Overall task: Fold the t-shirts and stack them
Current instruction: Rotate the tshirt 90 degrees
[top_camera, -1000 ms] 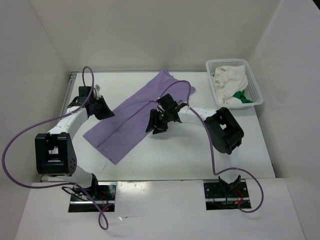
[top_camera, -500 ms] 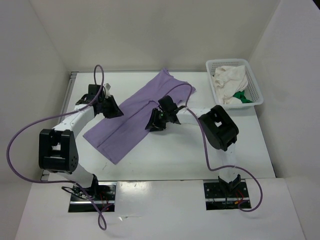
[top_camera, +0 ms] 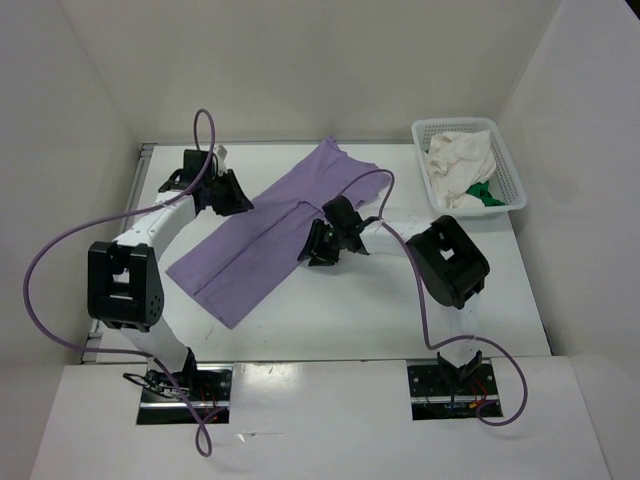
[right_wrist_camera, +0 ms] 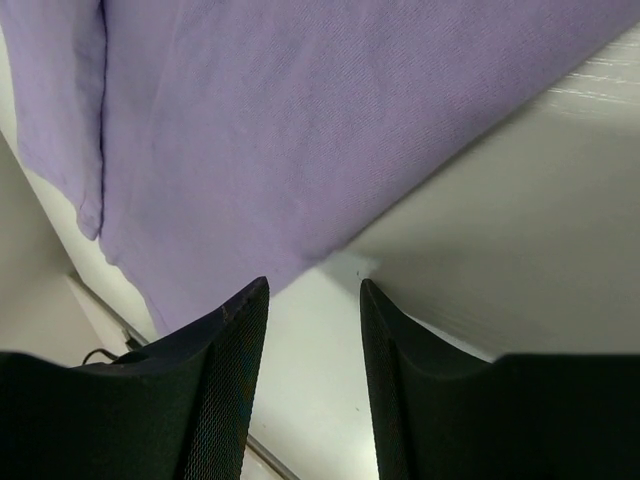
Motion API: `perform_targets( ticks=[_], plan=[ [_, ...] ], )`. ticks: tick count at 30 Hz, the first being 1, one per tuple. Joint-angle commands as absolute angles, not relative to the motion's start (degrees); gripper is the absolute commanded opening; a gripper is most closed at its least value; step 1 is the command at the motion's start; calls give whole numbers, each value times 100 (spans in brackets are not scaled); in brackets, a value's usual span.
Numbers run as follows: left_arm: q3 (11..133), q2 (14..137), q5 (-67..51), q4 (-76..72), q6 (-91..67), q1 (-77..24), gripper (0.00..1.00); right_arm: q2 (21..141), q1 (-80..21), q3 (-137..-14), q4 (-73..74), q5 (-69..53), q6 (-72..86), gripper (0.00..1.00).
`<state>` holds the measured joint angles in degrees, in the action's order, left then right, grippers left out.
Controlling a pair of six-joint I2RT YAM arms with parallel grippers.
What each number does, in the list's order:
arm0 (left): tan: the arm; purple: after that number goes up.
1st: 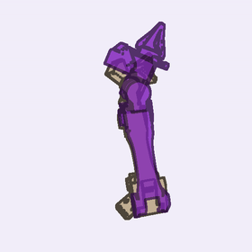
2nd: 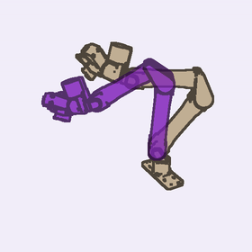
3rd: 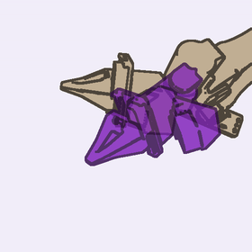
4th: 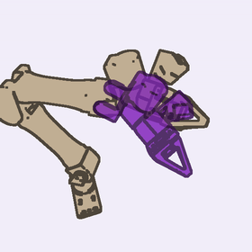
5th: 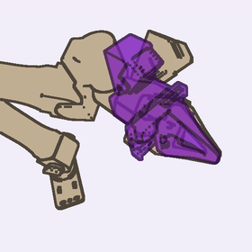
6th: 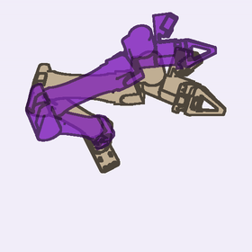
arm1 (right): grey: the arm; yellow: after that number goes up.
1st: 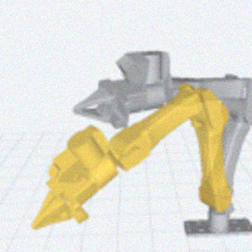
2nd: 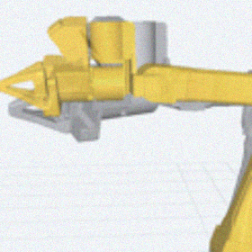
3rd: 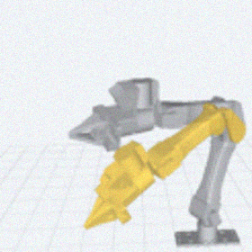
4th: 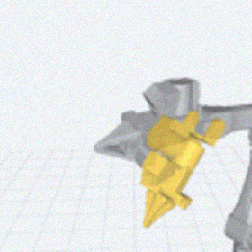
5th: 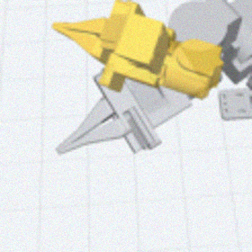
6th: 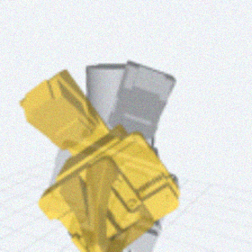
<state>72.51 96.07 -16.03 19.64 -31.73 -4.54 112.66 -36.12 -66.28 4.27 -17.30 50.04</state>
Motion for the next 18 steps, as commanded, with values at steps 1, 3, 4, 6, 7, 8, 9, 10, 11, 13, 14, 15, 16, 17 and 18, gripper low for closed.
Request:
perform_targets(
  ticks=[1, 3, 4, 6, 7, 8, 9, 10, 11, 13, 14, 15, 16, 17, 18],
  plan=[
    [7540, 9826, -1547, 1846, -3086, -527, 33, 11390, -3595, -6670, 686, -1379, 4860, 47],
    [7724, 9984, -1398, 1846, -3032, -580, 33, 11776, -3595, -6925, 615, -1502, 4860, 42],
    [7795, 10080, -1397, 1907, -3032, -632, 33, 11908, -3595, -7100, 615, -1555, 4860, 30],
    [8075, 10168, -1179, 1968, -2901, -781, 36, 12085, -3595, -7154, 405, -1617, 4860, 12],
    [8173, 10256, -1117, 1969, -2805, -782, 38, 12163, -3543, -7250, 483, -1617, 4860, 6],
    [8270, 10309, -1064, 2021, -2752, -834, 40, 12164, -3542, -7251, 553, -1617, 4860, 3],
    [8366, 10370, -1011, 2021, -2751, -835, 42, 12094, -3542, -7251, 606, -1565, 4747, 1],
    [8559, 10510, -959, 2021, -2673, -835, 46, 12007, -3481, -7147, 659, -1564, 4694, 1],
    [8656, 10590, -958, 2021, -2594, -835, 47, 11780, -3480, -7059, 755, -1564, 4537, 1],
    [8867, 10862, -958, 2021, -2532, -835, 50, 11498, -3288, -6734, 922, -1564, 4352, 1],
    [9077, 10959, -958, 2021, -2531, -835, 53, 11183, -3226, -6602, 1088, -1634, 4229, 1],
    [9183, 11169, -958, 2021, -2383, -835, 55, 11041, -3156, -6383, 1212, -1730, 3914, 1],
    [9289, 11275, -958, 2021, -2321, -835, 57, 10917, -3060, -6294, 1378, -1801, 3746, 1],
    [9394, 11381, -958, 2091, -2251, -835, 58, 10803, -2858, -6206, 1667, -1880, 3570, 1],
    [9561, 11565, -958, 2144, -2119, -887, 59, 10619, -2743, -6135, 1861, -1950, 3203, 1]
  ],
)
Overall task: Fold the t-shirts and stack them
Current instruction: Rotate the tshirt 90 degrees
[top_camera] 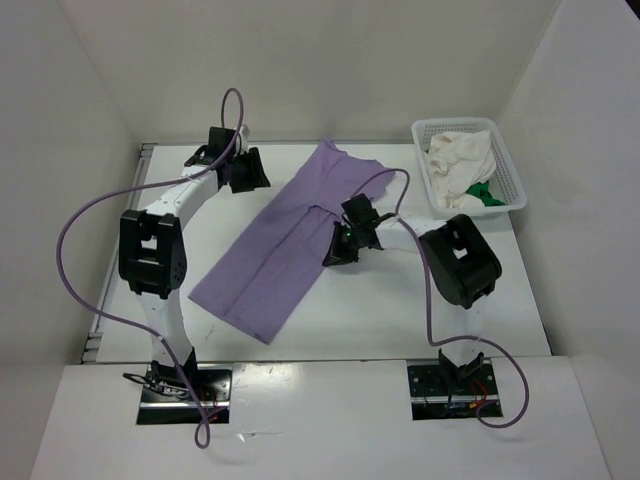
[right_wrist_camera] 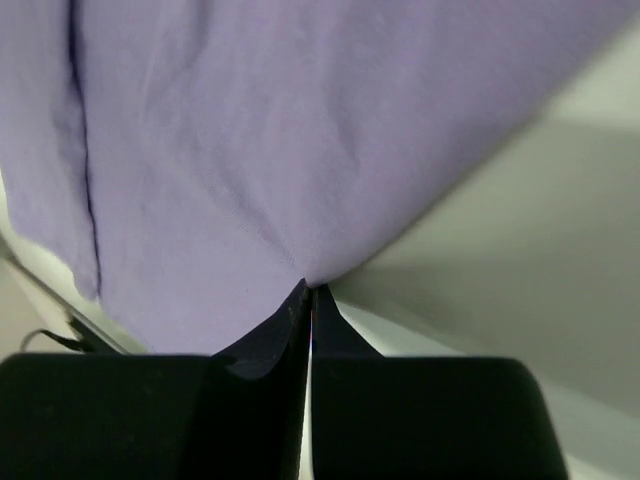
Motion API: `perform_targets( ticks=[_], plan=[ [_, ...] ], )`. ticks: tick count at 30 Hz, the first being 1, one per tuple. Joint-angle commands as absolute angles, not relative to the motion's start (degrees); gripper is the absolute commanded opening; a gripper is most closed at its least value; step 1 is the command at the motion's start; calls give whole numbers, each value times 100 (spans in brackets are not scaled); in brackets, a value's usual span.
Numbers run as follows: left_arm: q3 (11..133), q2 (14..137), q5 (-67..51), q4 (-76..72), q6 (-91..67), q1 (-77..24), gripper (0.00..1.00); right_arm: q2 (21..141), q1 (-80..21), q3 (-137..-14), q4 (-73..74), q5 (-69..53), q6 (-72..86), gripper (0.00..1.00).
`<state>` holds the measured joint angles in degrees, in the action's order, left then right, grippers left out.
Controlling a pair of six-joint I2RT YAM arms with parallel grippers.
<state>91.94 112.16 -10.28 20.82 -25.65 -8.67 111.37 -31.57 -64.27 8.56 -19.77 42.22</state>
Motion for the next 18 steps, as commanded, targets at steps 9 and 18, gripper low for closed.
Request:
perform_targets(
  ticks=[9, 18],
  plan=[
    [10098, 12549, -1590, 1873, -2118, -1176, 63, 10195, -1863, -6126, 3339, -1978, 2233, 1],
    [11600, 13938, -1626, 1872, -2206, -1626, 60, 9853, -1749, -6021, 3077, -2399, 2285, 29]
  ],
)
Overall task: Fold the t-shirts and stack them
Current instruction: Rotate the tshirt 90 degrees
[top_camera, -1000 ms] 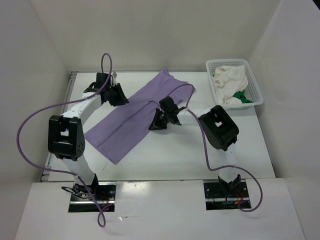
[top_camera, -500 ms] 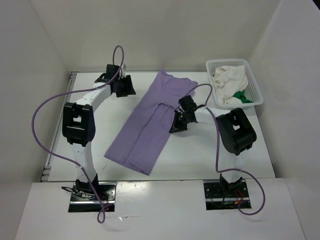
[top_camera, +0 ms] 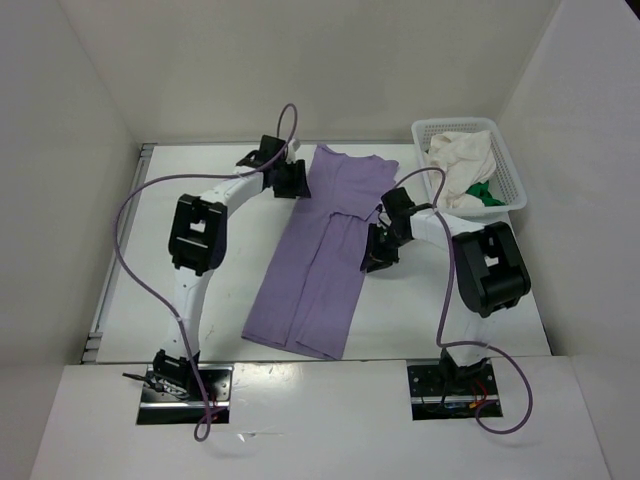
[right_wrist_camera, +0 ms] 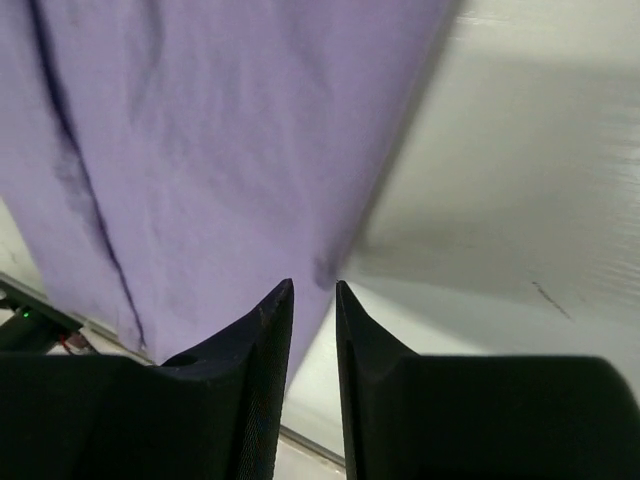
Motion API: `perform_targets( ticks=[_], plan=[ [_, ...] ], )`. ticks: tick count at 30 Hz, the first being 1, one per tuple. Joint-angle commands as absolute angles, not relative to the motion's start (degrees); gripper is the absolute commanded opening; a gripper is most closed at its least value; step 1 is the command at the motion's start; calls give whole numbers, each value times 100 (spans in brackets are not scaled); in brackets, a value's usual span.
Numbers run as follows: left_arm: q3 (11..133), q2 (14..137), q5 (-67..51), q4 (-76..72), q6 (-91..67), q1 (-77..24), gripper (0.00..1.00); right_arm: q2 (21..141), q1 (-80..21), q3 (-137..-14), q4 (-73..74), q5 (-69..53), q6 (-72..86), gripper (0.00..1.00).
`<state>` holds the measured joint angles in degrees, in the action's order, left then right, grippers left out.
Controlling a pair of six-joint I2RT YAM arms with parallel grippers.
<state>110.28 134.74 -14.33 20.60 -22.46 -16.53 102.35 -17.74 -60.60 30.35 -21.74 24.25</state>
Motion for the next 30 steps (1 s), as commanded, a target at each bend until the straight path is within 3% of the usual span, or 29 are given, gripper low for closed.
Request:
perform_targets(
  ticks=[1, 4, 7, 8, 9, 10, 14, 25, 28, 29, 30],
  plan=[
    [11967, 14087, -1626, 1872, -2302, -1626, 59, 9800, -1749, -6021, 3076, -2495, 2355, 29],
    [12724, 14764, -1688, 2013, -2443, -1626, 53, 9651, -1749, -6021, 2953, -2566, 2479, 29],
    [13752, 15519, -1688, 2144, -2575, -1626, 31, 9598, -1749, -6021, 2874, -2619, 2540, 29],
    [14199, 15617, -1574, 2240, -2575, -1626, 18, 9598, -1749, -6021, 2874, -2619, 2592, 29],
    [14203, 15688, -1478, 2320, -2627, -1626, 18, 9598, -1749, -6081, 2874, -2558, 2593, 29],
    [14447, 15688, -1329, 2373, -2628, -1626, 9, 9598, -1749, -6082, 2874, -2558, 2593, 29],
    [13890, 15295, -1274, 1934, -2952, -1425, 0, 9737, -1696, -6144, 2874, -2487, 2488, 29],
    [10961, 13598, -413, 1134, -3990, -659, 0, 10239, -1696, -6714, 2821, -2426, 2312, 33],
    [10224, 13125, -536, 766, -3990, -659, 35, 10239, -1696, -6715, 2821, -2540, 2259, 38],
    [9848, 12844, -614, 634, -3990, -607, 55, 10239, -1696, -6593, 2821, -2610, 2259, 38],
    [9687, 12841, -615, 633, -3990, -606, 64, 10178, -1696, -6592, 2821, -2610, 2311, 38]
  ],
)
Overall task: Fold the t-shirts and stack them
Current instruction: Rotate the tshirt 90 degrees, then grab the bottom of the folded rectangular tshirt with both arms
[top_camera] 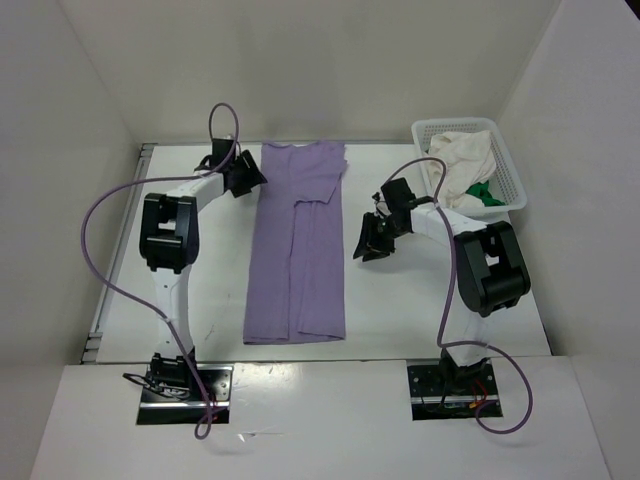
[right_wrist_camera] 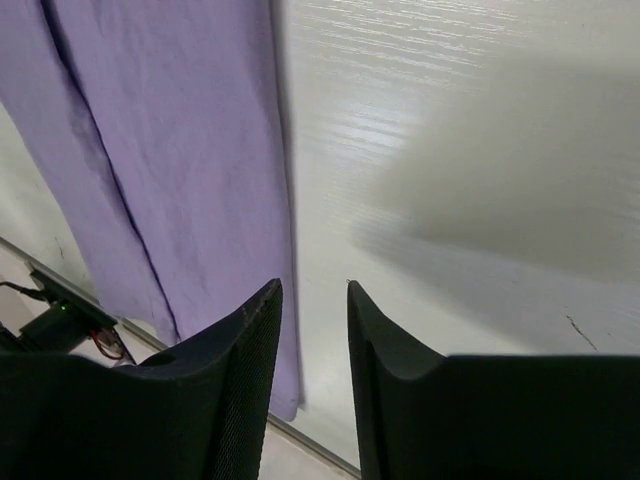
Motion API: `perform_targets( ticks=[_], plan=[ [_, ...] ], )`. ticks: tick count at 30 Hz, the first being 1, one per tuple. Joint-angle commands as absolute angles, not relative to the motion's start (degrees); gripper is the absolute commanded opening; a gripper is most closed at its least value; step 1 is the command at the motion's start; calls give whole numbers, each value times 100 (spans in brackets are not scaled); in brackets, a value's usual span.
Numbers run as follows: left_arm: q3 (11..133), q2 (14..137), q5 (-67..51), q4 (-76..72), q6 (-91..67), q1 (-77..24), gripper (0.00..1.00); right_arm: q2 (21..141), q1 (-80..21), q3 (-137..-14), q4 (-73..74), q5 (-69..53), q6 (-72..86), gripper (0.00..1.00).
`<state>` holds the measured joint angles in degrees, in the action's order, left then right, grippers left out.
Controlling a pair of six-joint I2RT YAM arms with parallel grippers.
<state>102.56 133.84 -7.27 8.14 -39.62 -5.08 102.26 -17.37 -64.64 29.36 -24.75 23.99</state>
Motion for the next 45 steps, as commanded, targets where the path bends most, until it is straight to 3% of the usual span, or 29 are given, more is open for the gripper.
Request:
perform_targets(
  ticks=[1, 3, 4, 10, 11, 13, 15, 16, 22, 23, 27, 28, 31, 35, 43, 45],
  plan=[
    [9546, 12545, -615, 633, -3990, -606, 71, 10178, -1696, -6453, 2821, -2610, 2312, 39],
    [9239, 12236, -563, 789, -3911, -546, 87, 10003, -1828, -6259, 2769, -2610, 2451, 39],
    [8889, 11895, -432, 869, -3833, -545, 100, 9950, -1976, -6049, 2638, -2558, 2513, 41],
    [7008, 10402, -1210, 1160, -3639, -545, 100, 9300, -2451, -5038, 2023, -2610, 3416, 37],
    [6387, 10189, -1309, 1308, -3639, -545, 91, 9020, -2452, -4766, 1769, -2680, 3558, 35],
    [5795, 9480, -1528, 1467, -3700, -545, 59, 8746, -2504, -4571, 1600, -2742, 3874, 33],
    [5032, 8715, -1678, 1853, -3849, -545, 36, 8326, -2558, -4343, 1495, -2742, 4129, 30],
    [4810, 8449, -1757, 2159, -3850, -545, 33, 8193, -2645, -4272, 1433, -2664, 4461, 30],
    [3728, 6261, -2336, 3154, -4692, -545, 35, 7665, -2786, -3990, 1572, -2461, 4808, 23],
    [3648, 6093, -2608, 3329, -4693, -545, 40, 7664, -2786, -4060, 1747, -2400, 4747, 22],
    [3393, 6223, -2752, 3814, -4710, -623, 40, 7848, -2786, -4061, 1960, -2698, 4536, 22],
    [3393, 6223, -2673, 3945, -4763, -624, 44, 7849, -2786, -4000, 2012, -2698, 4535, 22],
    [3463, 6223, -2382, 4244, -4974, -624, 56, 7988, -2952, -3814, 1846, -2892, 4587, 34],
    [3401, 6337, -2075, 4395, -5246, -624, 63, 8051, -3418, -3701, 1784, -2796, 4729, 46],
    [3217, 6459, -1679, 4509, -5800, -686, 63, 7840, -3533, -3103, 1591, -2821, 4948, 50],
    [3164, 6662, -1617, 4439, -5854, -799, 58, 8121, -3674, -3103, 1478, -2883, 4948, 50]
  ],
)
